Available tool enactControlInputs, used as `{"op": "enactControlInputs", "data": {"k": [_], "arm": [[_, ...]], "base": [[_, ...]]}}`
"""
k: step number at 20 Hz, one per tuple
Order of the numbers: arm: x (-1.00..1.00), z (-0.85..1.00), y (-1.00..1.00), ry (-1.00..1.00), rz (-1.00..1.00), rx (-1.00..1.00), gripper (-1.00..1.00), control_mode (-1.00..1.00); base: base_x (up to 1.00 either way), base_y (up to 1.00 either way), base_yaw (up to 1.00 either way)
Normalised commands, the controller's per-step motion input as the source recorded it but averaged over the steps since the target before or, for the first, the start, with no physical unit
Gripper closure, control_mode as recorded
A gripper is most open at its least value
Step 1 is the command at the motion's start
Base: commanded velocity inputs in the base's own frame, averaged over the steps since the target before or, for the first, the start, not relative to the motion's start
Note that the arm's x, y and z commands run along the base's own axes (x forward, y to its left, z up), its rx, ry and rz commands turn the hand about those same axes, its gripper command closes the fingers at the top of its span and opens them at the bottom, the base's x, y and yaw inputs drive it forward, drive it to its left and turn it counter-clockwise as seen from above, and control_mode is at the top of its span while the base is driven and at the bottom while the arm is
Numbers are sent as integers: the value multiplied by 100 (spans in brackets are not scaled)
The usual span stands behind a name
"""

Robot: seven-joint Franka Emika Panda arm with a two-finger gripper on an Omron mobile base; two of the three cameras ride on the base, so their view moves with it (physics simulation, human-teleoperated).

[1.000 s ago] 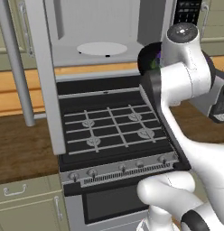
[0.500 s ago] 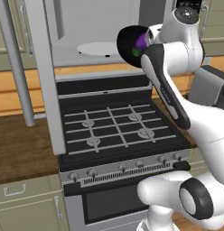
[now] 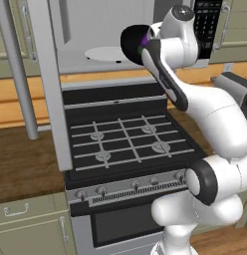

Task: Pick the eggplant from the sink and place it in the bowl. Then pick the bowl and place it in the microwave. Then close the microwave door and press the start button.

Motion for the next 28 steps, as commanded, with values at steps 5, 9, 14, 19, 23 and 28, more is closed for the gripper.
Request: {"op": "enactControlInputs", "data": {"k": [5,9,14,19,23,28], "arm": [[100,5,24,11,0,-2,100,-100],[84,17,29,10,0,0,100,-100],[85,-9,31,5,0,-7,100,-100],[69,0,33,0,0,-12,100,-100],[68,-4,27,0,1,-13,100,-100],[26,-19,7,0,1,-5,-100,-100]], "base": [[0,0,0],[0,0,0],[0,0,0],[0,0,0],[0,0,0],[0,0,0]]}}
